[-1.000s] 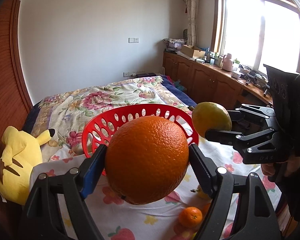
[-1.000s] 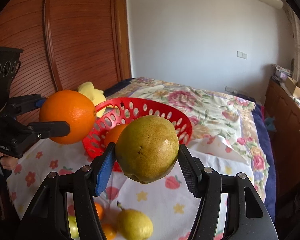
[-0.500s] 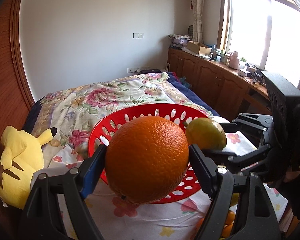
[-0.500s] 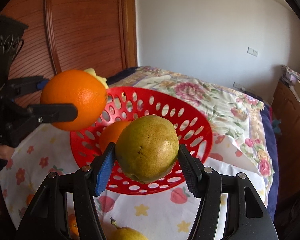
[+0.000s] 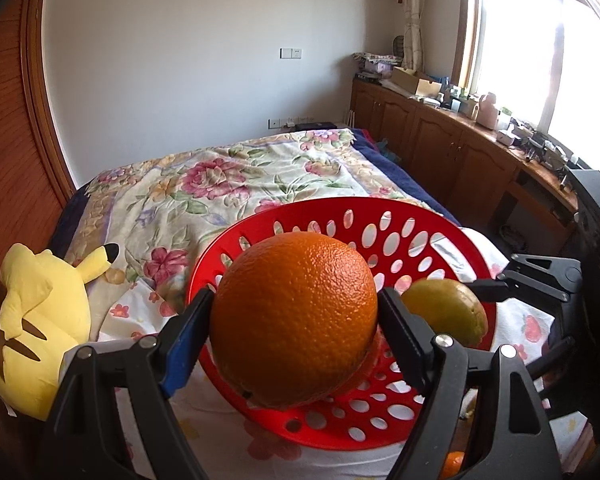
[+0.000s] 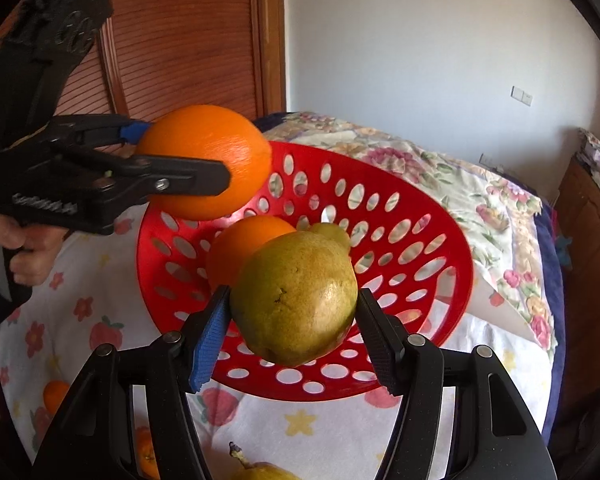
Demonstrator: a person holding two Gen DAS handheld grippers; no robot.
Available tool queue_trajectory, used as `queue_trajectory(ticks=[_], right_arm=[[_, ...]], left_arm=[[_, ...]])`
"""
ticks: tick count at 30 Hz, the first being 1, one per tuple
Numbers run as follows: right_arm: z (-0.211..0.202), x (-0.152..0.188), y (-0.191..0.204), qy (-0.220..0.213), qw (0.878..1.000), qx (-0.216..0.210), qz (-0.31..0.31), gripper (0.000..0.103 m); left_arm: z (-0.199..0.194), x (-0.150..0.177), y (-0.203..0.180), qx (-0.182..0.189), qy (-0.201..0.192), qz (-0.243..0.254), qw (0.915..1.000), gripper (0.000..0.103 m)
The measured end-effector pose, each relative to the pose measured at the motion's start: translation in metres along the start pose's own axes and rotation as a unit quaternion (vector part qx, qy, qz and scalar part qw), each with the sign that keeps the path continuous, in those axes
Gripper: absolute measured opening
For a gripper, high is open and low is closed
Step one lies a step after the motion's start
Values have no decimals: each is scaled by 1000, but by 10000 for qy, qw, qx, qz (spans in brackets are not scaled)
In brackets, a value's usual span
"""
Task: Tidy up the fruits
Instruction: 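Lower the orange into the red basket with the left tool while the right tool lowers the pear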
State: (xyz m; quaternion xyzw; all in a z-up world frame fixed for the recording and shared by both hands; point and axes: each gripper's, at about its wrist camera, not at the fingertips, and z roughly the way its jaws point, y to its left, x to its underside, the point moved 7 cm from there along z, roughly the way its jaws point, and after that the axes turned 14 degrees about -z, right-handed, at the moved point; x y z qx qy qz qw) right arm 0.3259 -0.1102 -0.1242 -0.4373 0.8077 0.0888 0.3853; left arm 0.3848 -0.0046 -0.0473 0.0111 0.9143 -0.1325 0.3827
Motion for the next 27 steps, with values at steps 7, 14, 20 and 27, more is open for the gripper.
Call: queue_trajectory(ticks=[7,14,20,27], right_arm=[[-5,-1,-1,-159,9998,-78,95,65],[-16,-1,-2,-254,9996,-9,156,65],[-18,5,3,-231,9996,-8,181,66],[-22,10,2,-246,9993,30,286,68]], left_arm=[[13,1,-1,-89,81,25,9999,81],[14,-2,0,-144,63,1,9999,82],[14,-1,2,-137,94,-122,9998,83],[15,-2,4,-132,180,-243,9995,83]])
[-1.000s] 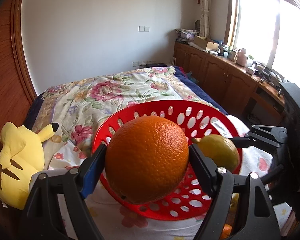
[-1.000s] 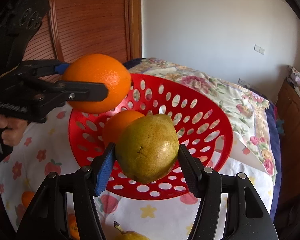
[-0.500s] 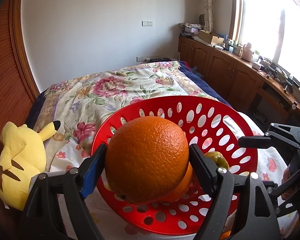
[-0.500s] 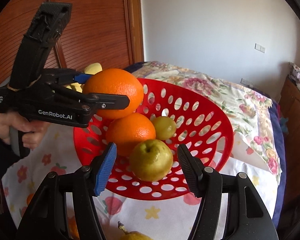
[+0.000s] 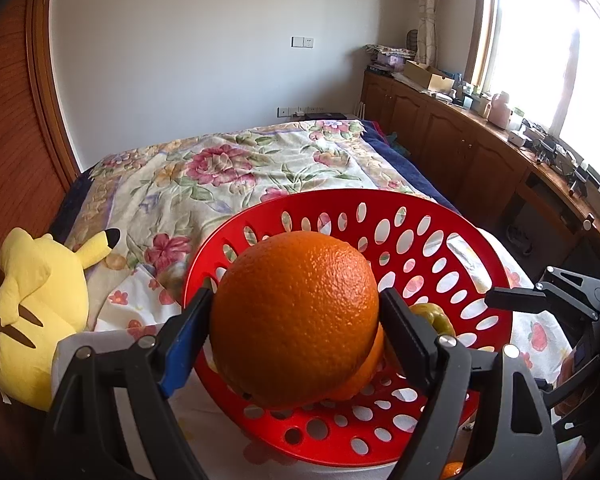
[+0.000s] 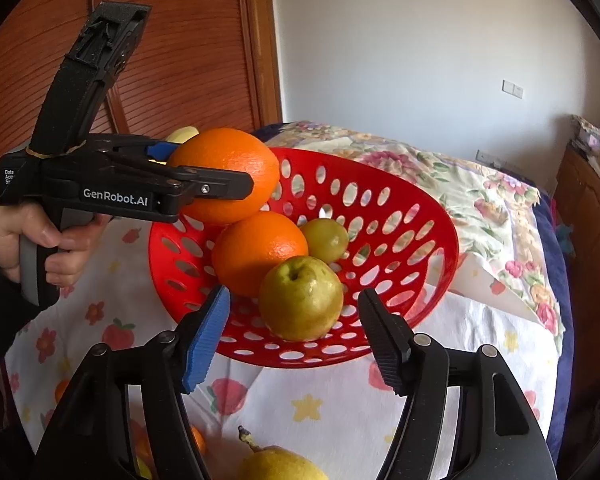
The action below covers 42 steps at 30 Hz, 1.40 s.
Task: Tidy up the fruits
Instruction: 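Lower the orange into the red basket with the left tool while the right tool lowers the pear, then open both tools and withdraw them from the red basket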
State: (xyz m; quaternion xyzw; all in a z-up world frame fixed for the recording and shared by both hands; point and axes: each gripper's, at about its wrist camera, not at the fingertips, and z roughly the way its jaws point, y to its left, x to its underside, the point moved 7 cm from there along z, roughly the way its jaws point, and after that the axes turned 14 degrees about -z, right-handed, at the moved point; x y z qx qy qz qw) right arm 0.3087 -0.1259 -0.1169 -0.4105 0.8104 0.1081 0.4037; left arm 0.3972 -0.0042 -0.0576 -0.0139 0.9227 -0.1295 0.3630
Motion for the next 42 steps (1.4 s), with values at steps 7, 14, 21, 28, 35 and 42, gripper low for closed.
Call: queue_trajectory(ticks=[7,14,21,28,35,42], right_arm=[[2,0,-1,9,10000,7,-5,70],[7,-1,1,21,10000,-38,-50,70],[7,-1,2,-5,9999,-21,-107,70],[6,1,7,-13,9999,-36,-105,70],[-7,1,7,-129,9998,123,79,70],[-36,6,13,-308,9983,408,291,71]], left_arm=[[12,-13,-4,-79,-42,69,9999,83],[33,-24,-3,-251,29,99,9996,82],[32,-18,-8,-215,-39,204,9996,82],[16,-11,-17,-102,-127,265,9995,82],[-25,7,-26,92,-354,235,9991,82],[-72,32,-35,162,-639,305,9974,82]])
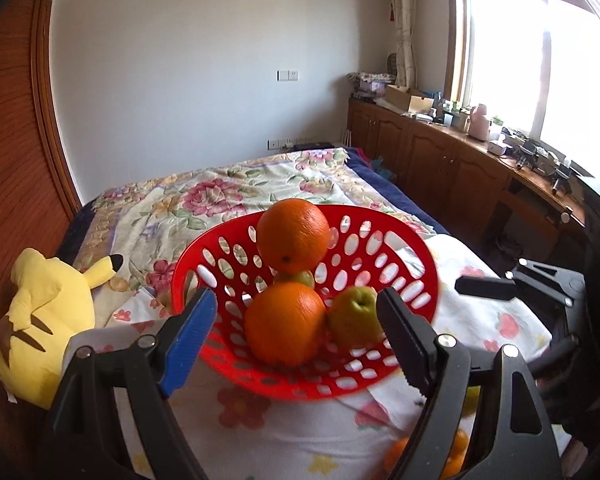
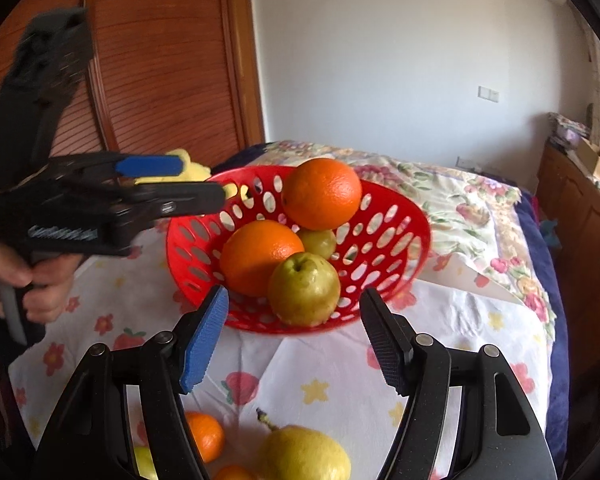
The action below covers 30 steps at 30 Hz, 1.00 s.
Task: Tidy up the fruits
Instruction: 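Open both tools and withdraw them from the red basket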
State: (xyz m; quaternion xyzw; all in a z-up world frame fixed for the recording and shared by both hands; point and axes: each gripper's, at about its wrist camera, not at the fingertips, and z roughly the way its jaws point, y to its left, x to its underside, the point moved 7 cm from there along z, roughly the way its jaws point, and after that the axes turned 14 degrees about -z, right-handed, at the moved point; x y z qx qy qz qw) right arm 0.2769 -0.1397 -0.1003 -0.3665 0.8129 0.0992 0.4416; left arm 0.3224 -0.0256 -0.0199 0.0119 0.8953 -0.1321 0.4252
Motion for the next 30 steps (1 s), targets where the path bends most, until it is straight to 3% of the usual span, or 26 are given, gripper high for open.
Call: queue_trajectory(ticks=[10,21,24,30], right_arm=[[-43,29,13,-90,9990,321,310,74],[-64,77,36,-9,9970,510,589,74],[-65,90,44,59,9968,477,638,72],[-63,109,67,188,9975,286,615,60]], left_arm=[[-57,53,-5,19,-262,30,9996,82],[-79,122,1,-51,-232,12,9997,82],[-80,139,4,-46,-171,-58,9998,82],[-80,168,7,-47,-69,-166,9998,82]])
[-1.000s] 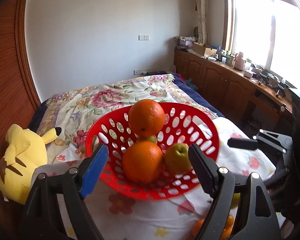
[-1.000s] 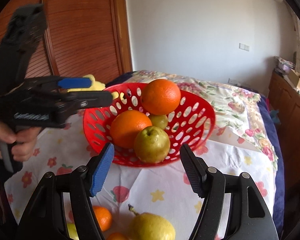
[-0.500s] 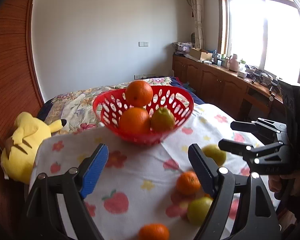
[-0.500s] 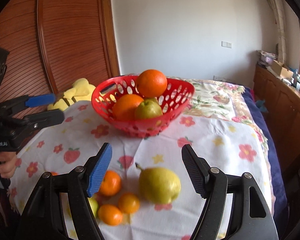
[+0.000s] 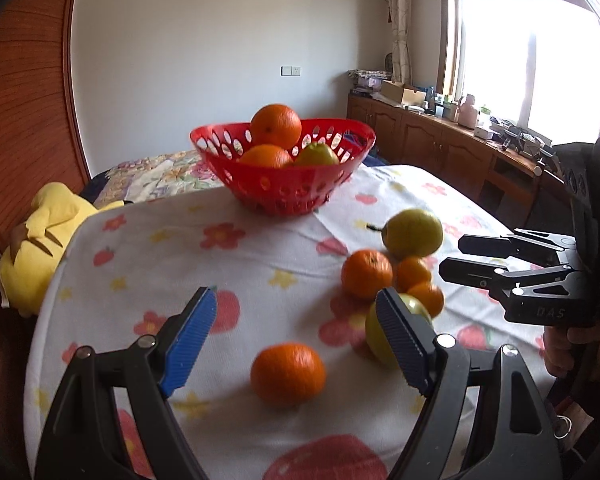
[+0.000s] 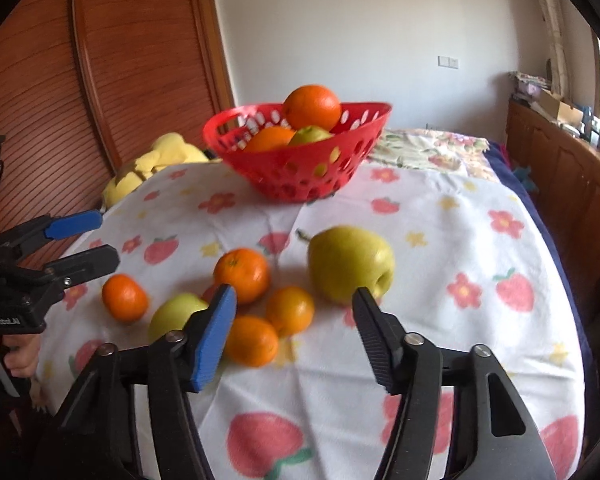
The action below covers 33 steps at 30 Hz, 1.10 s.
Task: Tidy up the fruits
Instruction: 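Open both tools and withdraw them from the red basket, then grasp an orange with the left tool while the right tool grasps another orange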
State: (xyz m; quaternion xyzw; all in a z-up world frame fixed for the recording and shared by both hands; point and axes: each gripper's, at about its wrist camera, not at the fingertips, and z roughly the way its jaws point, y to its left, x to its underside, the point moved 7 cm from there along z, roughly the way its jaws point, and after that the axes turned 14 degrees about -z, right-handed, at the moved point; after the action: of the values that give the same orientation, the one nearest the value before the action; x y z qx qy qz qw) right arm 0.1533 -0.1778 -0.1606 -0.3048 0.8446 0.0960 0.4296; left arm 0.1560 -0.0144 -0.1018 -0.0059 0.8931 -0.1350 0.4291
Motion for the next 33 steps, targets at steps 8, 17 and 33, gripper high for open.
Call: queue_trajectory(ticks=[8,17,33], right_arm=[[3,12,15,114,9996,-253,53,46],[13,15,27,268,9992,-311,-13,46],[26,22,39,555,9971,-475,-216,35]], left_arm=[[4,18,6,-35,109,-59,9999,82],[17,27,16,4,319,-214,9993,72],[19,28,20,69,328,-327,9989,71]])
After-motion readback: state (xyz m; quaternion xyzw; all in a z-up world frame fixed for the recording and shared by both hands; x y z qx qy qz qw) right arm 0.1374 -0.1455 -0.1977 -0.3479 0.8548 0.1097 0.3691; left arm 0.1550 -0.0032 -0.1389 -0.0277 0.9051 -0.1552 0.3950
